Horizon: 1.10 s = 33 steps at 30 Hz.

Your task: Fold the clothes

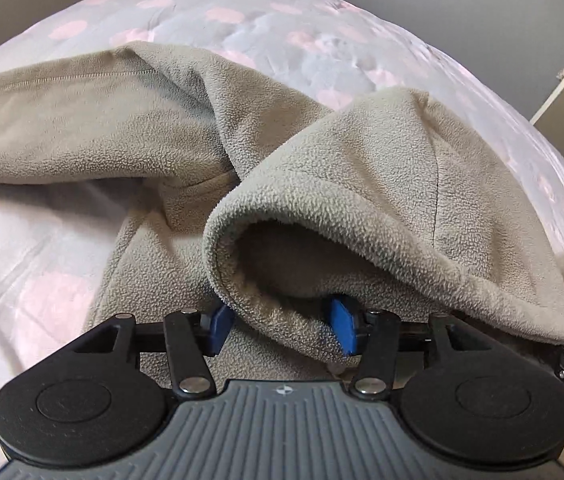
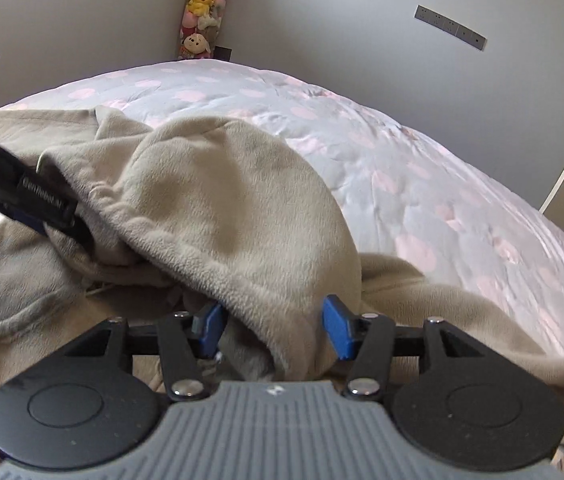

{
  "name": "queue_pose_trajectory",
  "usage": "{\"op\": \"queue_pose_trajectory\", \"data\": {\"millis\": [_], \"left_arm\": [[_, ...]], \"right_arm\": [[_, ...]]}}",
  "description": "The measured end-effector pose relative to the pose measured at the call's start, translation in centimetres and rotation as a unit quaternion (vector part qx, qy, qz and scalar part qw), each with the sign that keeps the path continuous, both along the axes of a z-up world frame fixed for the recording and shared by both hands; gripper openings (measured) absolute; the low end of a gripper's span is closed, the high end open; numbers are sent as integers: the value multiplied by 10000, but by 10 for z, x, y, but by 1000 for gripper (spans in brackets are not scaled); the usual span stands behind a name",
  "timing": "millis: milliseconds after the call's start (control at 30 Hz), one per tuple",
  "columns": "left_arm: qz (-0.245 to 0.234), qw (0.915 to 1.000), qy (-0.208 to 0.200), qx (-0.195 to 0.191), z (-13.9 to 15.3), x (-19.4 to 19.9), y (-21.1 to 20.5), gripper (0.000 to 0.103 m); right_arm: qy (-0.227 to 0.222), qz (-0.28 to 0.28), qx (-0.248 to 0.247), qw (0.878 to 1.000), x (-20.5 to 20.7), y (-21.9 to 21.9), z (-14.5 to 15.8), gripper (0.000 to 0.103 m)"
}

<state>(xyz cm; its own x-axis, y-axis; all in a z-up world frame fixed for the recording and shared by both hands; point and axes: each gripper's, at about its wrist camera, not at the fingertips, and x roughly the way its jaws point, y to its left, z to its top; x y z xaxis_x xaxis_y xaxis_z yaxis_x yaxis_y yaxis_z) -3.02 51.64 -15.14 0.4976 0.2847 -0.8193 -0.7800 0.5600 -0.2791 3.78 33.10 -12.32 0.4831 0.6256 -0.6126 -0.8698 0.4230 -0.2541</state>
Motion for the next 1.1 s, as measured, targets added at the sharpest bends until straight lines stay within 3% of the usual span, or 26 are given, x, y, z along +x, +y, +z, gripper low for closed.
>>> {"op": "queue_pose_trajectory", "data": {"millis": [67,100,267,433,500,533,600,767,900,1000,1067,1100], "left_arm": [[47,9999,-146,10,1,-1,2,49],[68,9997,-227,31,3,-3,1,49],[-203,9969,-453,607,20,4,-11,49],[-827,9809,-512,1686,39,15,-43,49],[-1152,9696,-379,2124,44,22,-59,33],[-1279,9664,-264,2213,44,24,-63,16],[-1270,9630,133,2375,42,27,-70,11],[-1347,9558,1328,2252,23,33,-69,10],[-1607,9585,1679,1648,3,39,-60,12],[-1617,9633,1582,1447,10,34,-58,19],[-1592,9716,1336,1129,18,26,-53,26],[-1573,9760,1194,921,23,20,-50,29]], "right_arm": [[-17,6,77,10000,5,3,7,38],[-9,-82,203,9998,10,1,14,21],[274,-1174,1090,9867,49,-40,48,14],[1082,-1880,1016,9709,74,-75,28,14],[1220,-1898,904,9700,70,-79,16,14],[1249,-1904,853,9700,67,-80,11,14],[1307,-1917,751,9698,61,-82,0,14],[1541,-1854,481,9693,51,-82,-16,14],[1739,-1895,172,9662,49,-82,-37,14],[1980,-1828,208,9628,49,-90,-39,16],[2042,-1722,294,9632,46,-100,-31,20],[2068,-1666,339,9635,44,-105,-27,27]]}}
